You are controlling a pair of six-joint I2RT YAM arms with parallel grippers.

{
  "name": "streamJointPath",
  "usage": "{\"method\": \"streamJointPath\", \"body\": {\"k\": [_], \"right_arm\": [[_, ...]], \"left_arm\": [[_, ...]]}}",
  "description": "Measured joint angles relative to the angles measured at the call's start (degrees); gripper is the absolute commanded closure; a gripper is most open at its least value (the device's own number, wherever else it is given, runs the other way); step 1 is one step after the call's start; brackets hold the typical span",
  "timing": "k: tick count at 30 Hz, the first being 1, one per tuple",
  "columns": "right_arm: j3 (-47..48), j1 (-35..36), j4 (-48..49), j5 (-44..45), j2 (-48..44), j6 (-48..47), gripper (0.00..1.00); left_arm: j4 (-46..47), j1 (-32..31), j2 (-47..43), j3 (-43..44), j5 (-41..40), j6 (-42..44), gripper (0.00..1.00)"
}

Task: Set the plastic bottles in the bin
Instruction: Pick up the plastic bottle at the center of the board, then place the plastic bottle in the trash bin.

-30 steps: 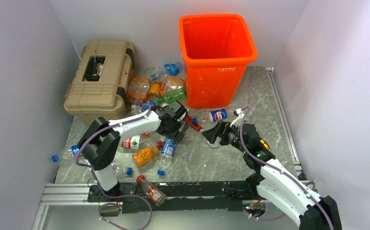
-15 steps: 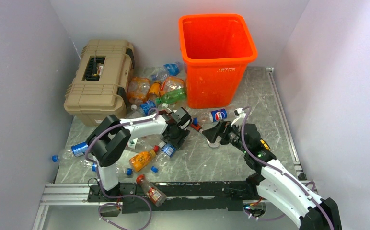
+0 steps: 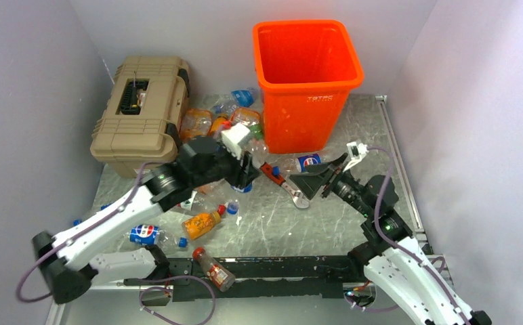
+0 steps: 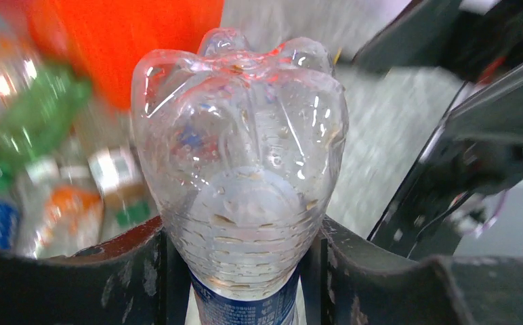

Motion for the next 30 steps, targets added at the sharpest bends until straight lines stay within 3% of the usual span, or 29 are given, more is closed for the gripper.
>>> {"method": "streamJointPath", "body": {"k": [6,13,21,30], "right_arm": [[0.42,0.09,7.74,-5.88,-0.57,0.70,0.02],[-0.42,6.56,14.49,-7.78,3.30,0.39,0.02],[6.01,28.85,11.93,1.73,9.07,-10.88,0.03],[6.32,30.82,11.91,10.69,10.95,-13.31,0.09]], "left_arm": [[16.87,1.14,-10.43,-0.79,2.95,-2.99,0.54],[39.12,2.27,-12.04,-12.22,6.23,-17.20,0.54],[51.01,3.61,-13.03,-16.20,8.96,-29.29,0.56],[55.95,3.63,-15.93,-16.31,9.66,-33.11,0.58]]}}
